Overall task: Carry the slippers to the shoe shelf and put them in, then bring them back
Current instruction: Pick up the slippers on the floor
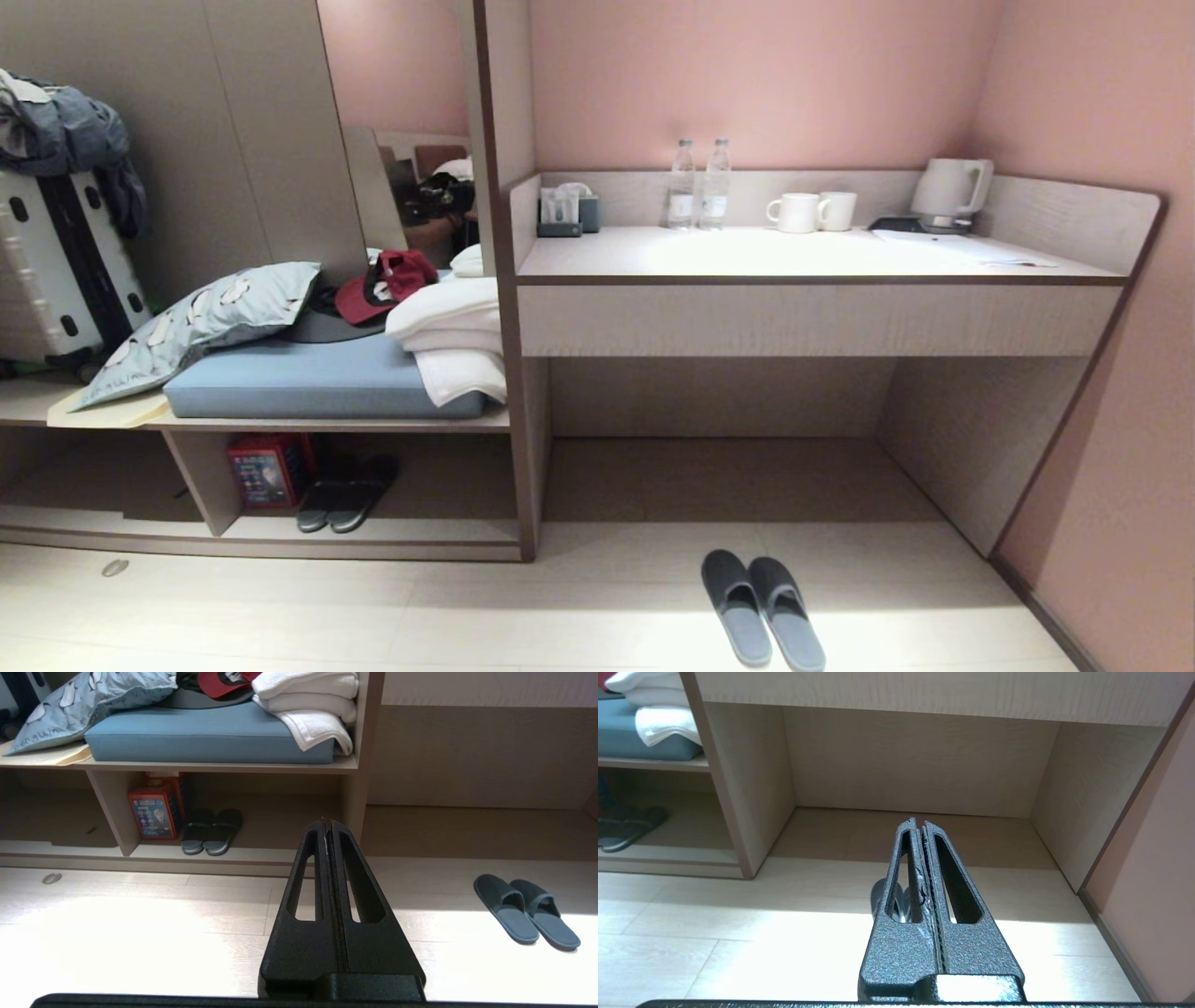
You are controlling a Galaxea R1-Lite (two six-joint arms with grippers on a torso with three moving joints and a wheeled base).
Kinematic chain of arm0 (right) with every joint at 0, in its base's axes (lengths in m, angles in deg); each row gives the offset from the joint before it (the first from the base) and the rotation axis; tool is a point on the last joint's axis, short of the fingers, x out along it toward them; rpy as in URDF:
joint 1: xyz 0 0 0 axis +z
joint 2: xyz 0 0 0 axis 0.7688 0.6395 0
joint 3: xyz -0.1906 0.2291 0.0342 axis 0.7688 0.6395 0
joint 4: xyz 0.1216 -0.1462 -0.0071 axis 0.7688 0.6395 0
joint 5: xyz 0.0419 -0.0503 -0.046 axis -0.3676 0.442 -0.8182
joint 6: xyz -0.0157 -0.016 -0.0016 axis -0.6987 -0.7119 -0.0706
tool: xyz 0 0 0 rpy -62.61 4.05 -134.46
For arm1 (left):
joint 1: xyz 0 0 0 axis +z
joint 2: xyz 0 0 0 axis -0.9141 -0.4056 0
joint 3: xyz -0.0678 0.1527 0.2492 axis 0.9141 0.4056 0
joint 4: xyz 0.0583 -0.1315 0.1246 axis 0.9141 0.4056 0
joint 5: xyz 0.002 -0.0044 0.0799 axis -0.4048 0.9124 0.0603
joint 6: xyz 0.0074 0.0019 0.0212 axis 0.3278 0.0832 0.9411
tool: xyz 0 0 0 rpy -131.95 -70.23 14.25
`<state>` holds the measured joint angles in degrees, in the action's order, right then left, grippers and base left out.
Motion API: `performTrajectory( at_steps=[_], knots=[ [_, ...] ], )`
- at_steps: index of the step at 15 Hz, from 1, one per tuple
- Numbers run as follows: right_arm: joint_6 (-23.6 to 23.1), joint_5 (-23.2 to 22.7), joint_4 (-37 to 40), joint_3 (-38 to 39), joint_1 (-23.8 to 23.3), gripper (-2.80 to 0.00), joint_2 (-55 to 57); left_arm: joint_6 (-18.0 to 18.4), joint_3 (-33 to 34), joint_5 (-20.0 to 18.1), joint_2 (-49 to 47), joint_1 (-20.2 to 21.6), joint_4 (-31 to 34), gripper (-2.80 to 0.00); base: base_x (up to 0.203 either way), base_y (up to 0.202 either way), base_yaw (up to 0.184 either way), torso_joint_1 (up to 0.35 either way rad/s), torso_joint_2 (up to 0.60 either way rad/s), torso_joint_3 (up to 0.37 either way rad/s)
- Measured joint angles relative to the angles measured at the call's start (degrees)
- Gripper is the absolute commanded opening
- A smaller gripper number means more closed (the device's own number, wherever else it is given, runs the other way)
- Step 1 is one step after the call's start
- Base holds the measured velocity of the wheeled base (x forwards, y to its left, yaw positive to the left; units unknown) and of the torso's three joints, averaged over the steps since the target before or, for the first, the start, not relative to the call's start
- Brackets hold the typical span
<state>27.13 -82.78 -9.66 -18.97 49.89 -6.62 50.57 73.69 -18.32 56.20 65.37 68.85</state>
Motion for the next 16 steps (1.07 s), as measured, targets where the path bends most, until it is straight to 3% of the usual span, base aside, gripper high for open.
performTrajectory(
  at_steps=[16],
  knots=[
    [0.0, 0.0, 0.0, 0.0, 0.0, -2.80, 0.0, 0.0, 0.0, 0.0, 0.0, 0.0, 0.0, -2.80, 0.000, 0.000, 0.000, 0.000, 0.00, 0.000]
  ],
)
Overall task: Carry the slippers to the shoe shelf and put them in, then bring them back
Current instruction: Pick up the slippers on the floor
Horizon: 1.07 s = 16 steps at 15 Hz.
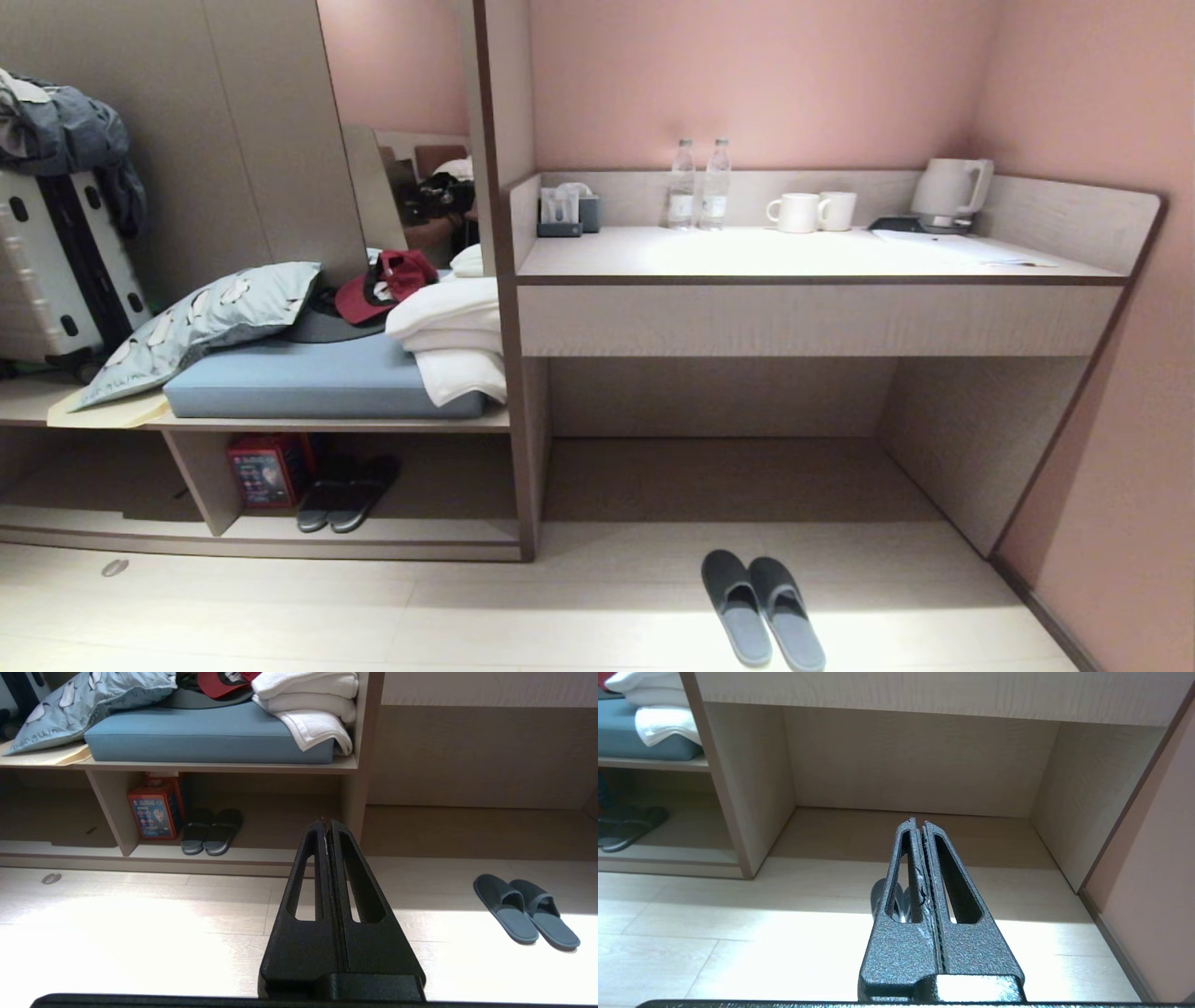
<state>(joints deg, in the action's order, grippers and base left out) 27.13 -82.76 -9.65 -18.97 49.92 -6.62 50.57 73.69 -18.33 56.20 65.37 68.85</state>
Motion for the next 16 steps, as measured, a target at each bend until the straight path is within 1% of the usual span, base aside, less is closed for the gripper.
performTrajectory(
  at_steps=[16],
  knots=[
    [0.0, 0.0, 0.0, 0.0, 0.0, -2.80, 0.0, 0.0, 0.0, 0.0, 0.0, 0.0, 0.0, -2.80, 0.000, 0.000, 0.000, 0.000, 0.00, 0.000]
  ],
)
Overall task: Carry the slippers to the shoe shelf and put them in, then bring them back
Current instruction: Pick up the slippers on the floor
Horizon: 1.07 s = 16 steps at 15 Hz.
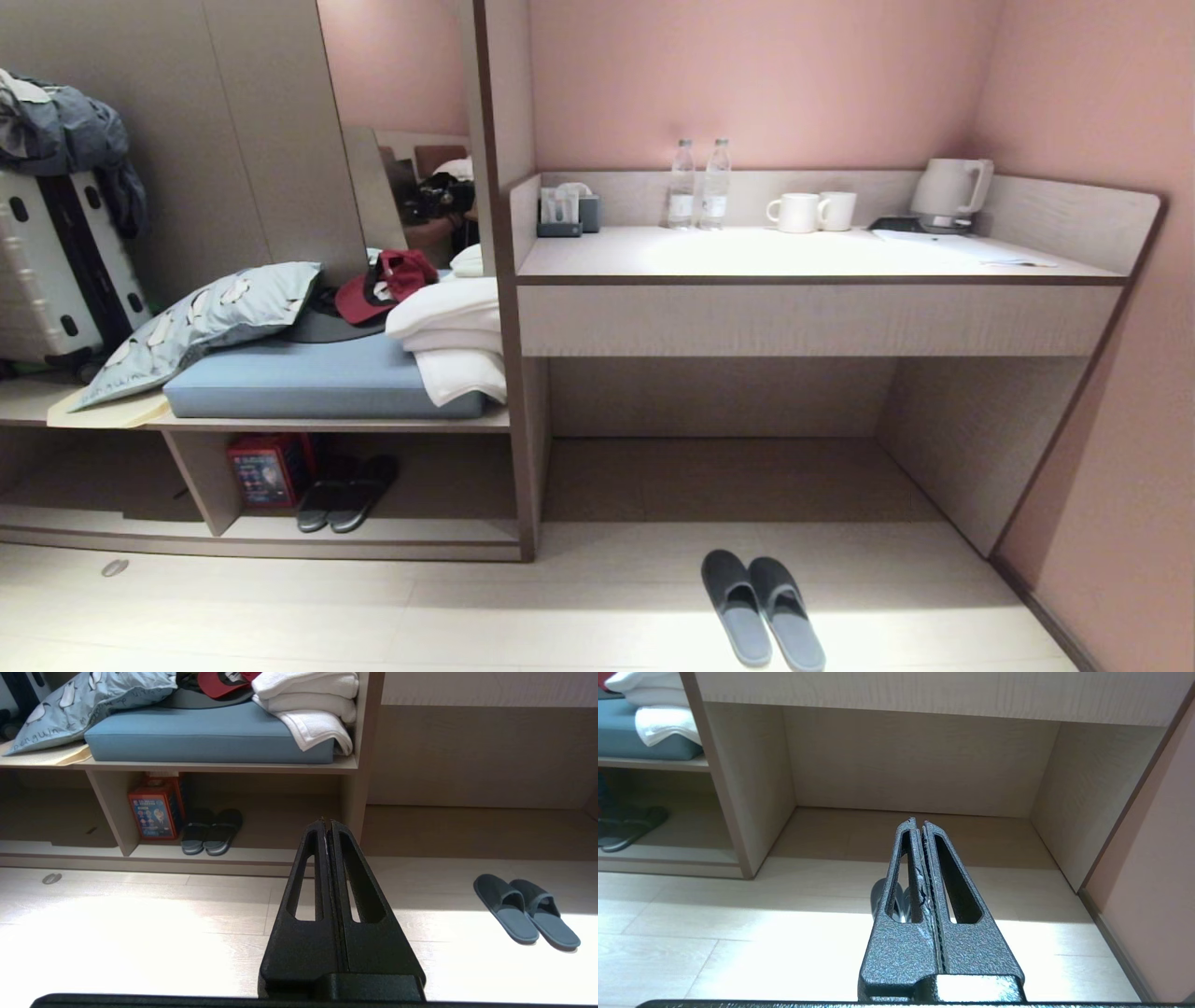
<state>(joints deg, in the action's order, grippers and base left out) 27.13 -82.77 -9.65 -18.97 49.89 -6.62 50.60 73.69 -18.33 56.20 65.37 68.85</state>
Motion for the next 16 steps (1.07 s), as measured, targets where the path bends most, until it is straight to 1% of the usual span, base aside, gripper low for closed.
performTrajectory(
  at_steps=[8, 16],
  knots=[
    [0.0, 0.0, 0.0, 0.0, 0.0, -2.80, 0.0, 0.0, 0.0, 0.0, 0.0, 0.0, 0.0, -2.80, 0.000, 0.000, 0.000, 0.000, 0.00, -0.005],
    [0.0, 0.0, 0.0, 0.0, 0.0, -2.80, 0.0, 0.1, 0.0, 0.0, 0.0, 0.0, 0.0, -2.80, 0.000, 0.000, 0.000, 0.002, 0.00, -0.176]
  ],
)
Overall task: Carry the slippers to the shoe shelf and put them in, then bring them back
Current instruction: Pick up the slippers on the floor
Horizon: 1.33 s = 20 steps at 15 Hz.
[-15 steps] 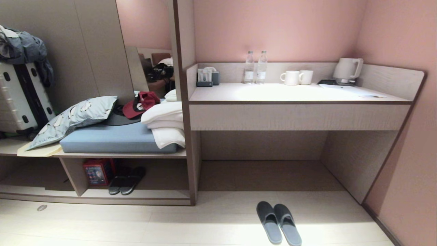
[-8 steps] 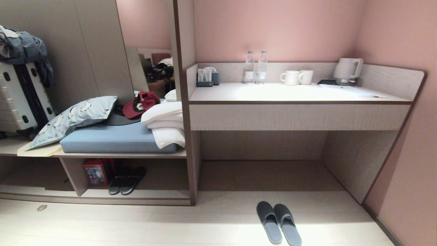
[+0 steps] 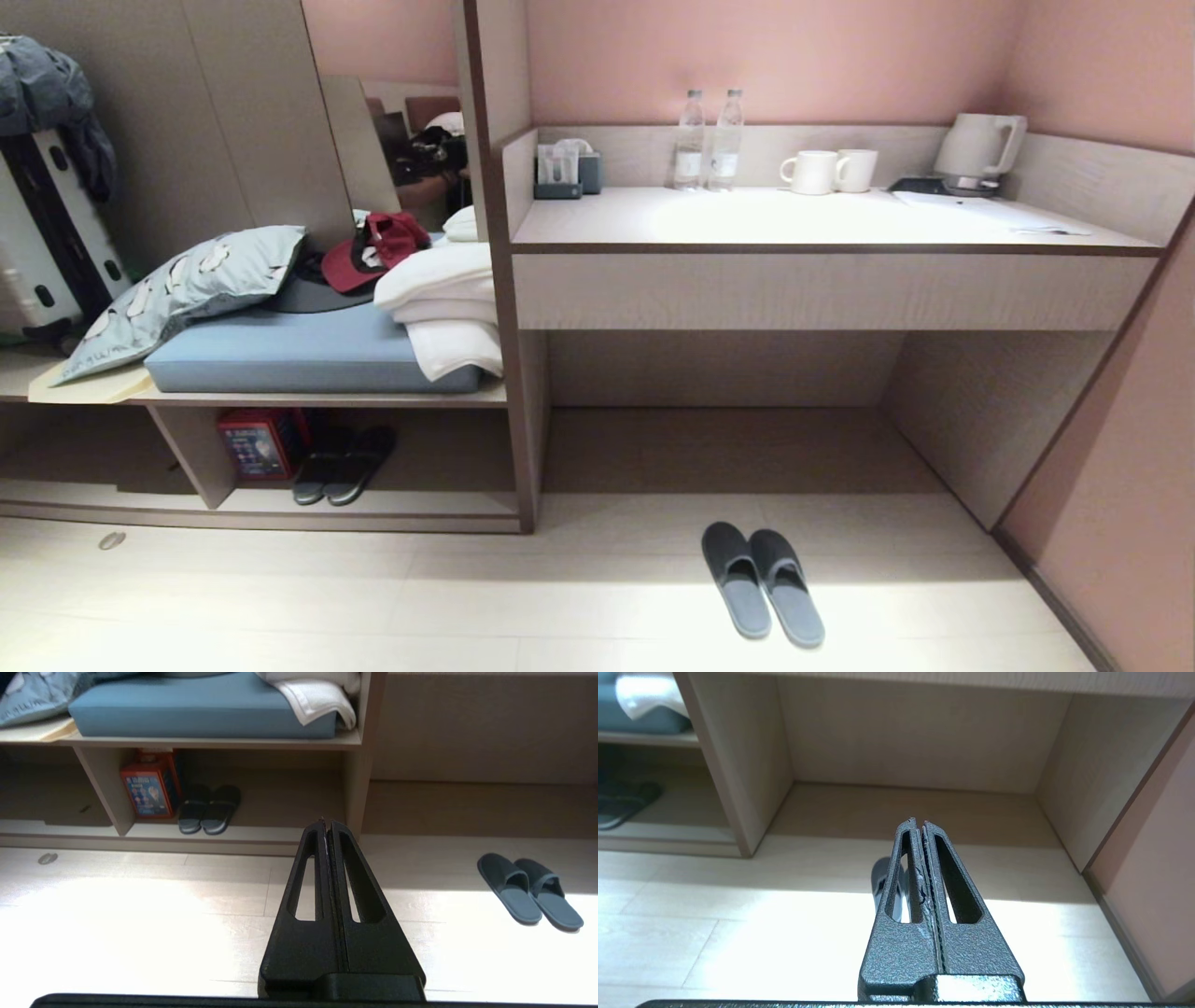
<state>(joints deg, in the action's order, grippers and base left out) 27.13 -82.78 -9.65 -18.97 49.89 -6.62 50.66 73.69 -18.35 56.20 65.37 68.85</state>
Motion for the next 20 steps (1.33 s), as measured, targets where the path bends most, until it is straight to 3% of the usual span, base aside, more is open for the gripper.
performTrajectory(
  at_steps=[20],
  knots=[
    [0.0, 0.0, 0.0, 0.0, 0.0, -2.80, 0.0, -0.1, 0.0, 0.0, 0.0, 0.0, -0.1, -2.80, 0.000, 0.000, 0.000, 0.002, 0.00, -0.197]
  ],
)
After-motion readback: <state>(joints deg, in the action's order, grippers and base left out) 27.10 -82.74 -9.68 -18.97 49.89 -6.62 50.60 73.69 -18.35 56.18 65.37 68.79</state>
